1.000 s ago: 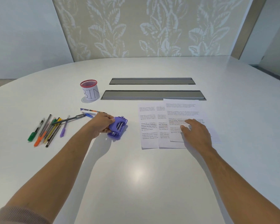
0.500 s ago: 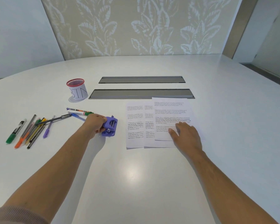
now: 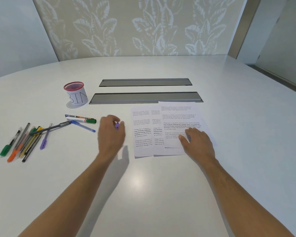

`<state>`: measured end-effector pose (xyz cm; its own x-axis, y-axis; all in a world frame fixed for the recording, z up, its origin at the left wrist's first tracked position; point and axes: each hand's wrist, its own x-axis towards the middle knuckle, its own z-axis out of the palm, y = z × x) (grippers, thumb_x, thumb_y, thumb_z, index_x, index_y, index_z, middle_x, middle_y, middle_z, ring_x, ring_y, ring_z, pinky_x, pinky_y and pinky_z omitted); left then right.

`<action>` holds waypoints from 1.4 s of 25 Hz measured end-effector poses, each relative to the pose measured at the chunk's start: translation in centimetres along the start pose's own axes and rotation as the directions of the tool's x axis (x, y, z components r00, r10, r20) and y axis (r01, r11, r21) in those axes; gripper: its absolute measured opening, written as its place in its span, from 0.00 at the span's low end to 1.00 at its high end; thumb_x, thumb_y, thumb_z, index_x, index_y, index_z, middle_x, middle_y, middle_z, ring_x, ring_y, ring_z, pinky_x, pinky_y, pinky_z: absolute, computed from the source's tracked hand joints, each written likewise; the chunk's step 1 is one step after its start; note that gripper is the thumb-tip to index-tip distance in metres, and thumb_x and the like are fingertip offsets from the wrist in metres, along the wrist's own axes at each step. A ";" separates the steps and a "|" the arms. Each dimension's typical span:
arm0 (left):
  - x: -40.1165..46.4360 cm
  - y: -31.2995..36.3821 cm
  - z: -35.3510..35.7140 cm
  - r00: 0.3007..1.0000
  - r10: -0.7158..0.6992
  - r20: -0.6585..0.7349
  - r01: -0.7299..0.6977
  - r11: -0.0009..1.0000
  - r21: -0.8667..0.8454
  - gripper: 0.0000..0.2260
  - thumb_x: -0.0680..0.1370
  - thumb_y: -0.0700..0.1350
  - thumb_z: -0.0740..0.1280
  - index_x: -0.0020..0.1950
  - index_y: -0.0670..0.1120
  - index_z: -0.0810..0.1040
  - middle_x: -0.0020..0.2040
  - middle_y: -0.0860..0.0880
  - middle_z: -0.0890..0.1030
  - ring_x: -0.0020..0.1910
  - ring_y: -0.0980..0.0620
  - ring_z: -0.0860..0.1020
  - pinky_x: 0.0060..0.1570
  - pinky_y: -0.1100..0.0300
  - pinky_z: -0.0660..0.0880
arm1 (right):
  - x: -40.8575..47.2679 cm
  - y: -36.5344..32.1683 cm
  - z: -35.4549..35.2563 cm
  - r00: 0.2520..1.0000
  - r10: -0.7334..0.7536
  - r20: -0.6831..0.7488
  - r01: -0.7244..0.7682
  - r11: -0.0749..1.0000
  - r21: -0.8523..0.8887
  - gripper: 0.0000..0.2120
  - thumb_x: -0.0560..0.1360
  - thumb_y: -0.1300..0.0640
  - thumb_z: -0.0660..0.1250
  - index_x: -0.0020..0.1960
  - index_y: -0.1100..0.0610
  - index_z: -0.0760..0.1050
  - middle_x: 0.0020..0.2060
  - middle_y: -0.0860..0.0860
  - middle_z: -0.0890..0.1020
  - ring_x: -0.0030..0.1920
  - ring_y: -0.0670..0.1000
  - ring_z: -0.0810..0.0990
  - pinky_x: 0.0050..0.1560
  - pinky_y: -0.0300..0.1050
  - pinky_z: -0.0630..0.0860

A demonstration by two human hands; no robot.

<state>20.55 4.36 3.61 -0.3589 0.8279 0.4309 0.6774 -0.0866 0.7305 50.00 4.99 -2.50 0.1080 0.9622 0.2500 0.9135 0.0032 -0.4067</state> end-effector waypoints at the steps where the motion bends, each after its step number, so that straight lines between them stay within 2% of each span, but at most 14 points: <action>1: -0.9 0.5 0.6 0.997 0.053 0.050 -0.053 0.998 -0.018 0.05 0.76 0.43 0.68 0.50 0.44 0.76 0.47 0.48 0.73 0.43 0.49 0.74 0.46 0.56 0.70 | 0.0 -0.1 -0.1 1.000 0.007 -0.004 -0.007 1.000 0.005 0.24 0.79 0.42 0.60 0.69 0.55 0.73 0.70 0.51 0.74 0.72 0.53 0.68 0.73 0.52 0.60; 3: -2.3 1.0 1.9 0.982 0.095 0.165 -0.091 0.995 -0.035 0.08 0.76 0.43 0.69 0.53 0.44 0.76 0.49 0.49 0.72 0.50 0.47 0.74 0.52 0.54 0.71 | -0.2 -0.3 -0.2 1.000 0.017 0.001 -0.017 1.000 0.003 0.24 0.79 0.42 0.60 0.69 0.55 0.73 0.71 0.51 0.74 0.72 0.52 0.67 0.73 0.51 0.60; 6: -3.8 1.3 4.2 0.946 0.033 0.323 -0.040 0.999 0.015 0.16 0.75 0.47 0.69 0.61 0.44 0.74 0.59 0.46 0.73 0.61 0.45 0.71 0.59 0.54 0.68 | -0.1 -0.5 -0.2 1.000 0.026 0.007 -0.026 1.000 -0.007 0.25 0.79 0.42 0.60 0.69 0.55 0.73 0.71 0.51 0.73 0.73 0.52 0.67 0.73 0.50 0.59; 8: -4.5 1.4 5.2 0.931 -0.020 0.366 -0.009 0.997 0.078 0.22 0.74 0.50 0.69 0.65 0.44 0.72 0.64 0.44 0.72 0.64 0.44 0.69 0.62 0.52 0.67 | -0.2 -0.5 -0.3 1.000 0.027 0.014 -0.027 1.000 -0.009 0.24 0.79 0.42 0.61 0.69 0.55 0.73 0.71 0.52 0.73 0.72 0.52 0.67 0.74 0.50 0.59; 11: -4.7 1.8 6.4 0.927 -0.039 0.372 -0.025 0.986 0.164 0.27 0.73 0.53 0.69 0.67 0.42 0.70 0.66 0.41 0.71 0.68 0.41 0.66 0.67 0.47 0.65 | -0.4 -0.6 -0.4 1.000 0.012 0.000 -0.012 1.000 -0.003 0.23 0.78 0.43 0.61 0.66 0.56 0.75 0.68 0.52 0.76 0.69 0.53 0.70 0.72 0.50 0.62; 13: -4.4 2.3 7.1 0.924 -0.087 0.373 0.021 0.984 0.178 0.30 0.72 0.57 0.70 0.67 0.41 0.69 0.66 0.40 0.71 0.70 0.39 0.63 0.69 0.46 0.62 | -0.3 -0.4 -0.5 1.000 -0.003 0.001 0.003 1.000 -0.010 0.22 0.78 0.43 0.61 0.64 0.56 0.76 0.65 0.51 0.78 0.67 0.53 0.72 0.71 0.51 0.64; 17: -3.6 3.6 8.1 0.920 -0.156 0.359 0.099 0.980 0.173 0.35 0.72 0.59 0.71 0.69 0.39 0.66 0.68 0.38 0.67 0.71 0.39 0.61 0.70 0.48 0.60 | -0.2 -0.1 -0.3 1.000 0.013 0.020 -0.013 1.000 0.024 0.25 0.77 0.41 0.62 0.68 0.55 0.75 0.69 0.51 0.76 0.70 0.53 0.70 0.73 0.51 0.61; 22: -1.4 5.5 8.4 0.871 -0.363 0.333 0.319 0.931 0.179 0.36 0.70 0.55 0.74 0.71 0.41 0.63 0.69 0.39 0.65 0.67 0.37 0.67 0.63 0.44 0.69 | -0.1 0.4 0.0 0.999 -0.017 0.037 0.016 0.999 0.027 0.30 0.76 0.38 0.60 0.70 0.56 0.72 0.71 0.51 0.73 0.75 0.51 0.64 0.76 0.50 0.55; 25: -0.7 6.3 8.7 0.844 -0.425 0.328 0.392 0.905 0.164 0.36 0.70 0.52 0.76 0.70 0.42 0.63 0.68 0.40 0.66 0.65 0.38 0.70 0.62 0.43 0.71 | 0.2 0.7 0.1 0.997 -0.055 0.055 0.056 0.998 -0.023 0.29 0.76 0.37 0.57 0.67 0.55 0.74 0.69 0.52 0.75 0.73 0.52 0.67 0.74 0.53 0.58; 27: -0.5 6.7 9.1 0.841 -0.442 0.312 0.396 0.896 0.204 0.36 0.69 0.53 0.77 0.69 0.43 0.64 0.67 0.40 0.67 0.64 0.38 0.71 0.62 0.44 0.71 | 0.2 0.7 0.0 0.996 -0.071 0.061 0.073 0.997 -0.036 0.29 0.75 0.36 0.56 0.66 0.56 0.74 0.68 0.52 0.75 0.72 0.52 0.67 0.74 0.54 0.58; 32: -2.1 7.0 11.6 0.884 -0.407 0.229 0.240 0.816 0.526 0.39 0.65 0.66 0.73 0.68 0.47 0.65 0.65 0.41 0.71 0.66 0.38 0.68 0.63 0.43 0.63 | 0.3 0.8 -0.1 0.992 -0.081 0.093 0.085 0.996 -0.037 0.33 0.76 0.35 0.55 0.71 0.56 0.70 0.74 0.53 0.69 0.76 0.52 0.60 0.77 0.54 0.50; 35: -2.1 7.0 12.6 0.892 -0.396 0.217 0.249 0.833 0.495 0.40 0.64 0.63 0.75 0.68 0.48 0.63 0.65 0.40 0.70 0.66 0.38 0.68 0.63 0.43 0.64 | 0.2 0.8 -0.1 0.993 -0.078 0.090 0.081 0.996 -0.035 0.34 0.76 0.35 0.55 0.73 0.57 0.68 0.75 0.53 0.68 0.77 0.52 0.59 0.77 0.54 0.49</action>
<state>34.11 9.02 1.16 -0.4493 0.8931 -0.0195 0.7921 0.4084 0.4536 50.82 5.19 -2.66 0.0007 0.9796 0.2009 0.9323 0.0720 -0.3545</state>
